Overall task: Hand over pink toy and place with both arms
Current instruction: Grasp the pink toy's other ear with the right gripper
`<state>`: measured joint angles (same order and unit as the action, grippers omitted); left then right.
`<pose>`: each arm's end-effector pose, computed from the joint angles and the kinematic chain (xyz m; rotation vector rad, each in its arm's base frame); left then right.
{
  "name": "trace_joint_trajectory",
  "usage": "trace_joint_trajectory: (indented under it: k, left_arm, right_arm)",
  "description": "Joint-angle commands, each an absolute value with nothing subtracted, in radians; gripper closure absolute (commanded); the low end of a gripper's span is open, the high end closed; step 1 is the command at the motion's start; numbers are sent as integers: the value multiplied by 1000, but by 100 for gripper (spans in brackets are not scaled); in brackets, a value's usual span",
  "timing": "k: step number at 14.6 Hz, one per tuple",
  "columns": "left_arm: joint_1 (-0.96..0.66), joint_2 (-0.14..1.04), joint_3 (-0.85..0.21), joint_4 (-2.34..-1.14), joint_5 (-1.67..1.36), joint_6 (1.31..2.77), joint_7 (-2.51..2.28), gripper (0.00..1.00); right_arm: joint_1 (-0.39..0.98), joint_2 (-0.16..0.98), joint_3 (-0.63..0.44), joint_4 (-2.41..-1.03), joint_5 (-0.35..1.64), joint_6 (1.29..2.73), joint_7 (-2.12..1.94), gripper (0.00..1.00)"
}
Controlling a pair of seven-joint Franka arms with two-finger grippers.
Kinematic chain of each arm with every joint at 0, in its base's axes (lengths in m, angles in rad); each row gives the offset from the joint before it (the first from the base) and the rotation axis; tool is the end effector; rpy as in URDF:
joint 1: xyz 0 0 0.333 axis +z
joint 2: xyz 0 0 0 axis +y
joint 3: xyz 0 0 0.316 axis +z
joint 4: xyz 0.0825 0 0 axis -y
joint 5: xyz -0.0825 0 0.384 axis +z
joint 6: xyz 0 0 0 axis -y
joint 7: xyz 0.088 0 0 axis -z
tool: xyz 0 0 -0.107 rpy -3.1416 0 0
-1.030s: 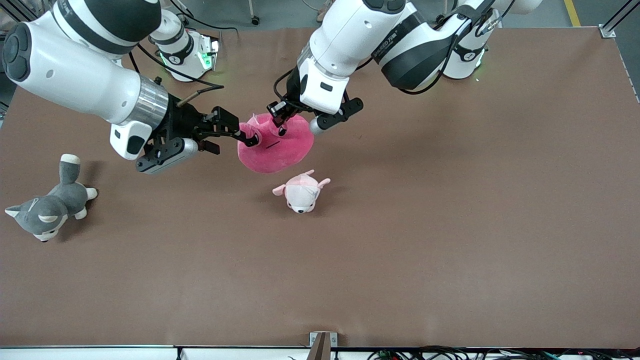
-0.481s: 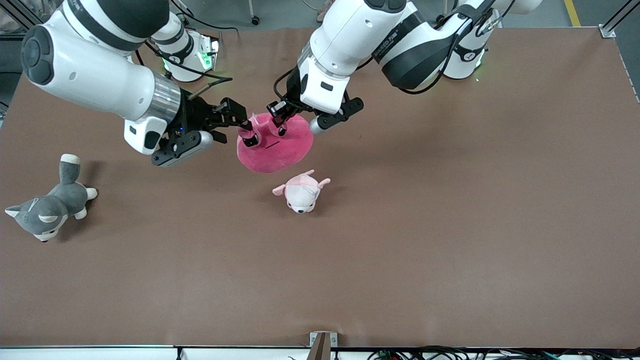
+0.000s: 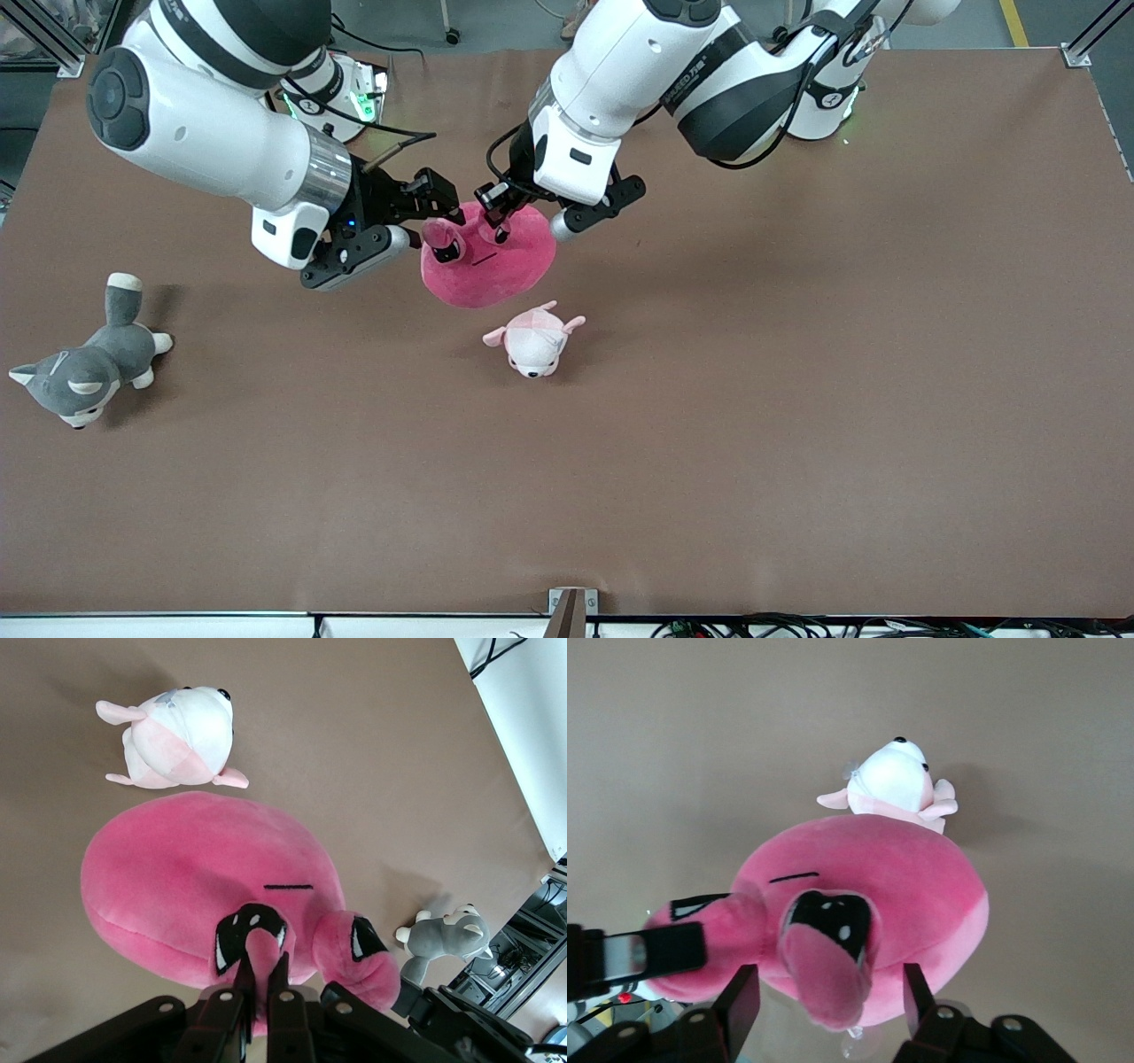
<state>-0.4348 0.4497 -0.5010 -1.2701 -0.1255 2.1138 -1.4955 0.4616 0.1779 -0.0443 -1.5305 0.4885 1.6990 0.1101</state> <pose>0.4836 -0.5284 0.5729 2.4537 0.8836 -0.1912 0.5453 0.2929 0.5614 -2.6588 -0.3232 0.1813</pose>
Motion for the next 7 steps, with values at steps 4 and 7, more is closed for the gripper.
trace_joint_trajectory:
  k: [4, 7]
  left_arm:
    - [-443, 449, -492, -1253, -123, 2094, -1509, 100]
    - [-442, 453, -492, -1253, -123, 2095, -1509, 99]
  right_arm:
    - [479, 187, -48, -1522, 465, 1706, 124, 52]
    - [479, 187, -48, -1517, 465, 1706, 124, 49]
